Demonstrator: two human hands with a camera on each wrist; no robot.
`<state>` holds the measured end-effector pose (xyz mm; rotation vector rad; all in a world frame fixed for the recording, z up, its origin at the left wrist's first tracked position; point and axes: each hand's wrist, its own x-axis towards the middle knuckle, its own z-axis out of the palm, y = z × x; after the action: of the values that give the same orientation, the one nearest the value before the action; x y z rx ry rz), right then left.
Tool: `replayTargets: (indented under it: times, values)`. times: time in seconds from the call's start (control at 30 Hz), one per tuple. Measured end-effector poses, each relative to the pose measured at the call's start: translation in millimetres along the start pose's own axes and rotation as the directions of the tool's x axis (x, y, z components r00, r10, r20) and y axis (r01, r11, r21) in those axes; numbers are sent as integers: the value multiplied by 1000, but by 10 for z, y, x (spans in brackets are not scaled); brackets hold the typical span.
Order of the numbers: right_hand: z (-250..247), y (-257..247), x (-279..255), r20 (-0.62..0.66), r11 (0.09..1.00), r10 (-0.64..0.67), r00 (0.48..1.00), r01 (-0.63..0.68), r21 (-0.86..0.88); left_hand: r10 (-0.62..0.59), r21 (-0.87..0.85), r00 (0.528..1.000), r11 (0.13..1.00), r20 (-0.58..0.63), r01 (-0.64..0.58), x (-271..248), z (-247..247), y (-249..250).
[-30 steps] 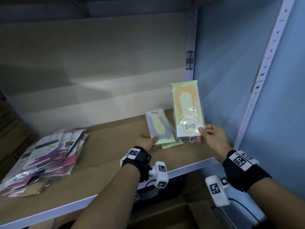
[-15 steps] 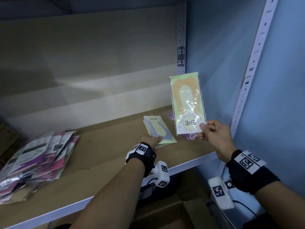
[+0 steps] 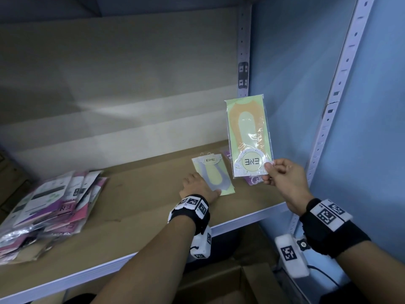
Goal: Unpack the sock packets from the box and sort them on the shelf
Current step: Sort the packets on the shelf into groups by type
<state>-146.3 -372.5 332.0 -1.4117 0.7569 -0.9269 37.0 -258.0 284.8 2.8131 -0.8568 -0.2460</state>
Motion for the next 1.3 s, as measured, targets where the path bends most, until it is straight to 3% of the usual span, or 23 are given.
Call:
replayTargets:
  times: [0.17, 0.23, 0.6, 0.77, 1.3]
  values:
    - [-11, -14, -7, 2, 1000, -8, 1000, 8, -18, 226, -67, 974, 972, 29, -224, 33, 58, 14]
    - [-5, -31, -13, 5, 1000, -12, 1000, 12, -26, 258, -66, 963, 965, 73, -254, 53, 62, 21]
    - [-12, -39, -28, 10, 1000, -11, 1000, 11, -26, 218, 8, 968, 975, 121, -221, 121, 51, 86]
    - [-27, -27, -52, 20, 1000, -9, 1000, 9, -21, 231, -31, 959, 973, 164, -230, 136, 17, 52]
    - [37, -59, -118, 40, 999, -3, 999, 4, -34, 292, -108, 945, 954, 145, -278, 129, 12, 15]
